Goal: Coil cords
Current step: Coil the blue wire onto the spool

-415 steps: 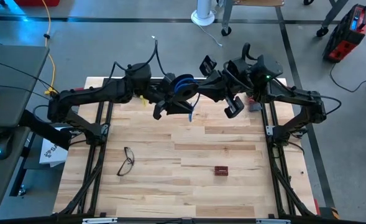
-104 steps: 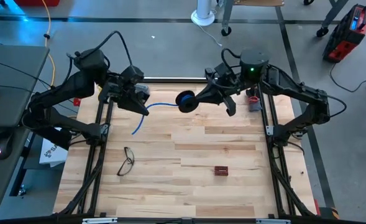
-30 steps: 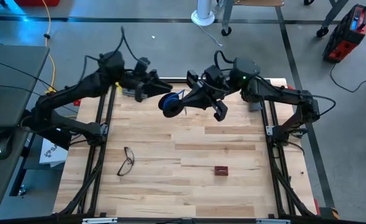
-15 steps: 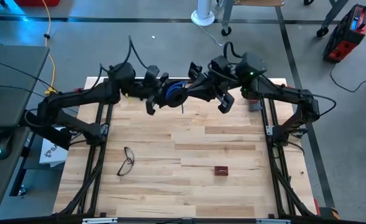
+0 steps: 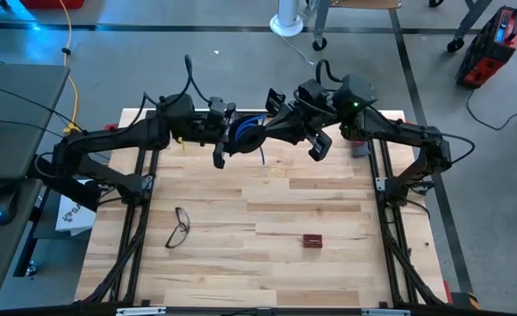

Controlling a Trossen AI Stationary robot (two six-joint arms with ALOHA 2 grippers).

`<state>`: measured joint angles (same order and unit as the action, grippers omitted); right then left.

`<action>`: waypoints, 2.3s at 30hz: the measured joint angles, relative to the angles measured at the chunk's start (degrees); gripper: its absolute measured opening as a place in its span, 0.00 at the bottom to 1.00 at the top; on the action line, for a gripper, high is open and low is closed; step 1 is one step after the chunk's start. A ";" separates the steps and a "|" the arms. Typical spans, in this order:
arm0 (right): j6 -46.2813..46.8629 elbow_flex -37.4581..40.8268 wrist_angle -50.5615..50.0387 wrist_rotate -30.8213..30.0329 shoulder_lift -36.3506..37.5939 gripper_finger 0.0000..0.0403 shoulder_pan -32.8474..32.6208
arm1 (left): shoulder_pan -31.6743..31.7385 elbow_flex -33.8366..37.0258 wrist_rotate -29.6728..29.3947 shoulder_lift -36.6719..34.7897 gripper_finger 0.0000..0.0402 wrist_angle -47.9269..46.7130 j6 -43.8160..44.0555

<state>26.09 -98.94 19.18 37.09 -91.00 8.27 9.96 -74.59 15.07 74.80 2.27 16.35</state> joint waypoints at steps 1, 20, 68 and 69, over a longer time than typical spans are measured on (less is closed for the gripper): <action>0.00 0.00 0.01 0.01 -0.02 0.00 0.00 | 0.00 0.00 0.01 -0.09 0.36 0.04 0.01; -1.07 0.00 0.38 0.01 -0.01 0.00 0.00 | -1.55 0.00 -0.81 -0.41 0.33 -2.72 -0.58; -8.61 0.02 -15.78 -3.96 3.67 0.00 5.70 | -6.65 -9.47 7.95 -10.20 0.00 -29.15 14.84; -8.61 0.02 -16.32 -3.42 3.67 0.00 5.71 | -6.46 -11.00 8.13 -10.13 0.00 -31.69 14.11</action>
<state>17.48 -98.91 2.86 33.68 -87.33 13.98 3.49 -85.58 23.20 64.67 -29.42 30.47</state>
